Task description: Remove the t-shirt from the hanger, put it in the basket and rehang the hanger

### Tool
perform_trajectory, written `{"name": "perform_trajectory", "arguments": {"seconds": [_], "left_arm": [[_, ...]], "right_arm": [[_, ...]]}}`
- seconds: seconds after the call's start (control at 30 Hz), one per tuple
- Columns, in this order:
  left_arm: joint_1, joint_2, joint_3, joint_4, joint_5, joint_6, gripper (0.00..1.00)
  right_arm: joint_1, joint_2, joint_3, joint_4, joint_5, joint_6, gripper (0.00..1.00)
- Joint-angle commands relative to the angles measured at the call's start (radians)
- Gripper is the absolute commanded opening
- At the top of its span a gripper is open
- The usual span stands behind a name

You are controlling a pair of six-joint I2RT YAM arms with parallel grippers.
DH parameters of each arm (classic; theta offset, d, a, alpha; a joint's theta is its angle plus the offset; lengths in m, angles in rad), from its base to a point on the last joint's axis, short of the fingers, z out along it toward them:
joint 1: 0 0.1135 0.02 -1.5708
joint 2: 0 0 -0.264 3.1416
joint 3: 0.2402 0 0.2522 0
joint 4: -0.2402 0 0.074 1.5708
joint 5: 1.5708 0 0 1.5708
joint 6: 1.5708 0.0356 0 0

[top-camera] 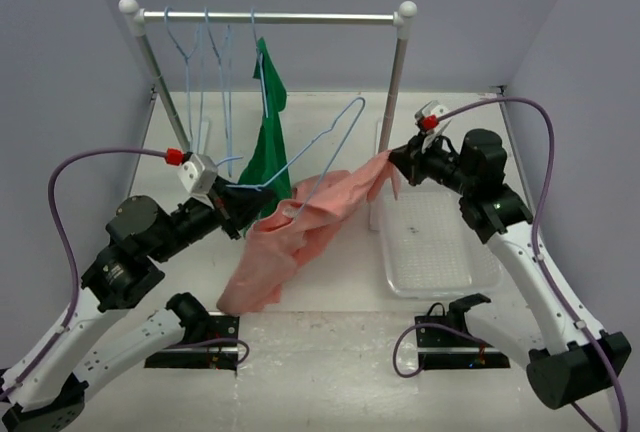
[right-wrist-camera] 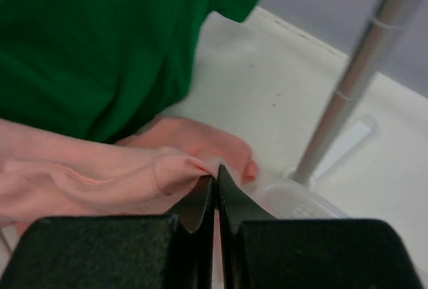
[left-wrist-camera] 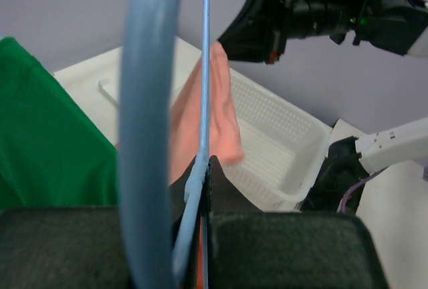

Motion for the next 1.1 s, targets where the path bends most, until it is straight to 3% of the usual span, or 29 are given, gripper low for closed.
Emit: {"name": "perform_trajectory", "arguments": {"seconds": [0.0,0.2,0.33,0.4,0.6,0.63,0.8,0.93,1.07], "left_arm": [[-0.003,0.024,-0.05,0.335,-0.038,-0.057,0.0],[-0.003,0.225,0.061,0.426,-0.147,-0.077,0.0],[-0.003,0.296,0.117,0.424,-0.453,-0.128,0.0],[-0.003,0.32,0.137,0.412,-0.503,-0.128,0.0],[-0.003,0.33,0.114,0.392,-0.485,-0.102,0.0],[-0.003,0.328,0.108,0.392,-0.468,-0.097,0.0],[-0.003,0.325,0.088,0.369,-0.445,-0.085,0.0],[-0.003,0.33,0.079,0.332,-0.428,-0.073,0.0],[-0.003,0.336,0.083,0.32,-0.425,-0.056,0.0]], "right_arm": [[0.089,-0.08,-0.022,0.044,-0.161,-0.109,0.0],[0.178,-0.127,-0.016,0.044,-0.119,-0.058,0.0],[0.206,-0.138,0.084,0.012,-0.111,-0.023,0.0],[0.206,-0.143,0.151,0.035,-0.089,0.021,0.0],[0.206,-0.023,0.603,-0.072,0.082,0.117,0.0],[0.207,0.022,0.721,-0.076,0.174,0.126,0.0],[0.206,0.182,1.085,-0.108,0.378,0.106,0.0],[0.206,0.337,1.466,-0.116,0.541,0.042,0.0],[0.206,0.367,1.527,-0.048,0.624,-0.052,0.0]]}}
